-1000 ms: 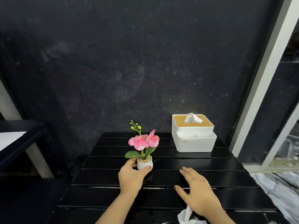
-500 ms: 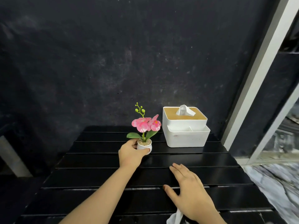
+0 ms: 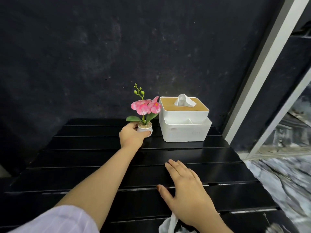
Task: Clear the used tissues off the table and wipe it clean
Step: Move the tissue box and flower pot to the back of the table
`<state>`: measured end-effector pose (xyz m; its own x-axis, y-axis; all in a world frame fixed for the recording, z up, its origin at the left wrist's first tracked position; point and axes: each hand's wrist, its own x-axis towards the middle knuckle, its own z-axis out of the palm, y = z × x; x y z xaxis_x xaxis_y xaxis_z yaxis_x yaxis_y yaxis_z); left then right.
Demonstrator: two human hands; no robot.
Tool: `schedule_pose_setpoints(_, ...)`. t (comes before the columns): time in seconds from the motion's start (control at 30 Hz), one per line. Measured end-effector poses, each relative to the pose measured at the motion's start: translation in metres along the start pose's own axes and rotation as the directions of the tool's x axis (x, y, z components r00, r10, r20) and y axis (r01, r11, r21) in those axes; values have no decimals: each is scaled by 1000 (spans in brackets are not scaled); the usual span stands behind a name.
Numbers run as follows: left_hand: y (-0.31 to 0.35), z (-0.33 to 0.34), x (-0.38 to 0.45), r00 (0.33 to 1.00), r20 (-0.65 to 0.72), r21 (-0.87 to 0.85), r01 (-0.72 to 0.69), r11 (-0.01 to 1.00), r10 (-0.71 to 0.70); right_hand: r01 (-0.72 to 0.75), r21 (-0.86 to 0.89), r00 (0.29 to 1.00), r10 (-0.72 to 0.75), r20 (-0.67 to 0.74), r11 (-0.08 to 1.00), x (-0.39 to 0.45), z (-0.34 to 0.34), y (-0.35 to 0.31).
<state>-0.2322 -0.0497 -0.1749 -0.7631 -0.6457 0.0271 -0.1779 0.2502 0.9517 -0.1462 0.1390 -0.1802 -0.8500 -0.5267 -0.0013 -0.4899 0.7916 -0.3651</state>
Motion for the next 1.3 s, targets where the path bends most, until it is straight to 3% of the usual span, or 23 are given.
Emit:
schedule_pose_setpoints(0.47,-3,7,14,998,64,40,-7,999,4,23,2,999,-22,-27,1000,1,8,6)
schedule_pose_setpoints(0.67,-5,-8,-8,988,156,177,-50,983,23,10,5,1000,-10,-20,1000,1,7,6)
schedule_pose_setpoints(0.93,-9,-69,-65,931,339,431,-284,856,138,-2,15,1000,2,-3,1000,-1,2,3)
schedule_pose_setpoints(1.3,-11,-135,-123,894,443,564,-337,754,69,-44,44,991,38,125,998,-19,-19,-7)
